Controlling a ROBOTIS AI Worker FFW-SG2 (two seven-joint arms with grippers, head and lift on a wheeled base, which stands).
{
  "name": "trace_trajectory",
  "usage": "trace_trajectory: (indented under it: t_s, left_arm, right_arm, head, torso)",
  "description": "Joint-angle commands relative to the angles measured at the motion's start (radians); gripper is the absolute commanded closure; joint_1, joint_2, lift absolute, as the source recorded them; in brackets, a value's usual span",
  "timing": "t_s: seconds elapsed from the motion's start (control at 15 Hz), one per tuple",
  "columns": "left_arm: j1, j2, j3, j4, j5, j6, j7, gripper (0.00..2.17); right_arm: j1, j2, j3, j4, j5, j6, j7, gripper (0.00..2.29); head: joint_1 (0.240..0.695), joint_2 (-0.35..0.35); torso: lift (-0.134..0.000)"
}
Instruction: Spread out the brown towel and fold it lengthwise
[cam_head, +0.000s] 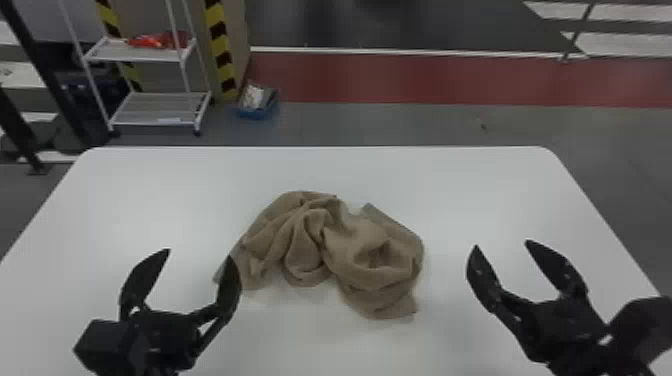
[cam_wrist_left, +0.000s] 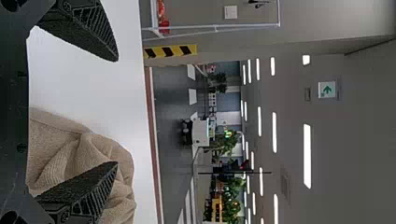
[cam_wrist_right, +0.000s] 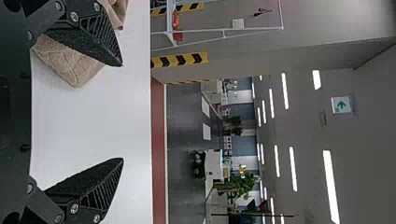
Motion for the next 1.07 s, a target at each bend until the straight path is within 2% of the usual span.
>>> trace_trajectory:
  t_s: [0.0, 0.33, 0.53, 0.67, 1.0]
  left_arm:
    - [0.002, 0.0, -0.001, -0.002, -0.001, 0.0, 0.0, 0.1]
    - [0.016, 0.002, -0.009, -0.013, -0.004, 0.019, -0.032, 0.1]
    - [0.011, 0.002, -0.013, -0.005, -0.004, 0.049, -0.032, 0.1]
    - [0.0, 0.0, -0.023, 0.003, -0.007, 0.105, -0.029, 0.1]
    - [-0.034, 0.0, -0.056, 0.037, -0.015, 0.126, -0.029, 0.15]
  right_arm:
    - [0.0, 0.001, -0.001, 0.0, 0.0, 0.0, 0.0, 0.17]
    - [-0.014, 0.001, -0.014, 0.017, 0.014, 0.003, 0.0, 0.17]
    - [-0.034, 0.001, -0.029, 0.034, 0.025, 0.065, -0.001, 0.18]
    - [-0.035, 0.001, -0.029, 0.046, 0.046, 0.068, -0.001, 0.19]
    - [-0.037, 0.001, -0.029, 0.075, 0.049, 0.065, 0.006, 0.19]
  head:
    - [0.695, -0.032]
    - [0.695, -0.048]
    - [0.695, -0.064]
    - [0.695, -0.071]
    - [0.695, -0.089]
  torso:
    - [-0.124]
    - [-0.124]
    - [-0.124]
    - [-0.124]
    - [-0.124]
